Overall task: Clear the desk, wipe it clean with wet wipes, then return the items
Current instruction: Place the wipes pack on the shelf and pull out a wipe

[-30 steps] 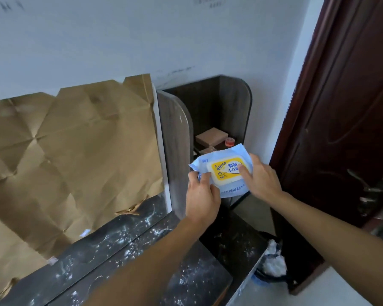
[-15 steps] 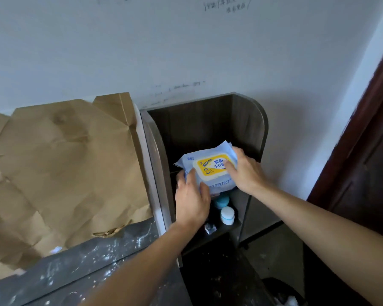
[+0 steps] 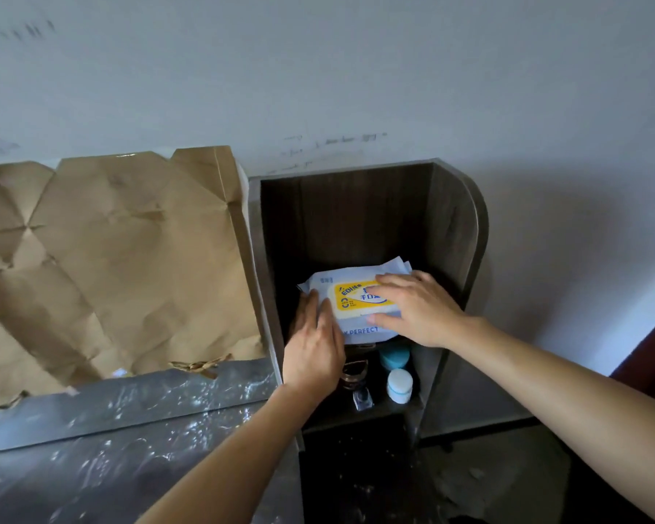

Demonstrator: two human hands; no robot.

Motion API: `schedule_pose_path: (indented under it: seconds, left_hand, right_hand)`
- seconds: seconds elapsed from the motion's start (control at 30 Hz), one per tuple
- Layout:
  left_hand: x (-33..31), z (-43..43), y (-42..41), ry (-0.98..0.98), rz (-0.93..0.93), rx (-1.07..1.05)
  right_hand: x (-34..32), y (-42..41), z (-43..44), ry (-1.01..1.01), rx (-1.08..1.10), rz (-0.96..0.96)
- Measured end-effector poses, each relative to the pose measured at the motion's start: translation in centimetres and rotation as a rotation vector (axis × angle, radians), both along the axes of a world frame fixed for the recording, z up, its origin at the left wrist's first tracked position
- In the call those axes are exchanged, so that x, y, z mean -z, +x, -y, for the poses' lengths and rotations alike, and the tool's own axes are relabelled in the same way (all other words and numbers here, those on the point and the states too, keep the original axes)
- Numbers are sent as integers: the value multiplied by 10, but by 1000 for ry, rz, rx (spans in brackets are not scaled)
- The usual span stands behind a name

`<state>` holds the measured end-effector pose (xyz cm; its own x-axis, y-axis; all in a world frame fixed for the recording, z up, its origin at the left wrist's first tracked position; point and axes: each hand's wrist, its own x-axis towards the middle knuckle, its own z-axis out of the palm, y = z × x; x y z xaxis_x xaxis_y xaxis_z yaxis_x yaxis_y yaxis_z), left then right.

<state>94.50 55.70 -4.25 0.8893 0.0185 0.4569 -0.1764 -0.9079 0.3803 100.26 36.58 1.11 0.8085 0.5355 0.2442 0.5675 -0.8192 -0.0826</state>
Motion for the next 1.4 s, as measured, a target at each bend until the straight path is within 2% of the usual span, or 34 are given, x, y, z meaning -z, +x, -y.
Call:
schedule_pose_path:
  seconds: [0.07, 0.2, 0.33, 0.6, 0.73, 0.83, 0.93, 1.0, 1.07, 1.23, 1.4]
  left_hand:
    - [2, 2, 0, -1, -9, -8]
    - [4, 3, 1, -5, 8, -23]
    - [3, 5, 1, -16, 17, -54]
    - [-1, 5, -7, -29, -7, -35]
    - [-14, 3, -6, 81, 22, 15]
    - [-23, 3, -2, 13, 62, 54]
    - [-29, 7, 8, -74, 36, 61]
    - [-30, 10, 15, -106, 18, 67]
    - [-29, 11, 20, -133, -7, 61]
    - [-33, 9, 24, -158, -67, 31]
    - [-43, 11, 31, -167, -82, -20]
  right_hand:
    - [-1, 3, 3, 33, 3, -32]
    - [-9, 4, 0, -44, -31, 92]
    - [-20, 2, -5, -108, -55, 125]
    - [-35, 26, -15, 365, 137, 86]
    - [-28, 37, -20, 425, 315, 120]
    - [-27, 38, -16, 589, 386, 35]
    - [-33, 34, -14, 504, 389, -64]
    - [-39, 32, -15, 393, 393, -187]
    - [-41, 35, -15, 391, 376, -347]
    - [-51, 40, -27, 787, 349, -601]
    - [-57, 37, -36, 906, 313, -681]
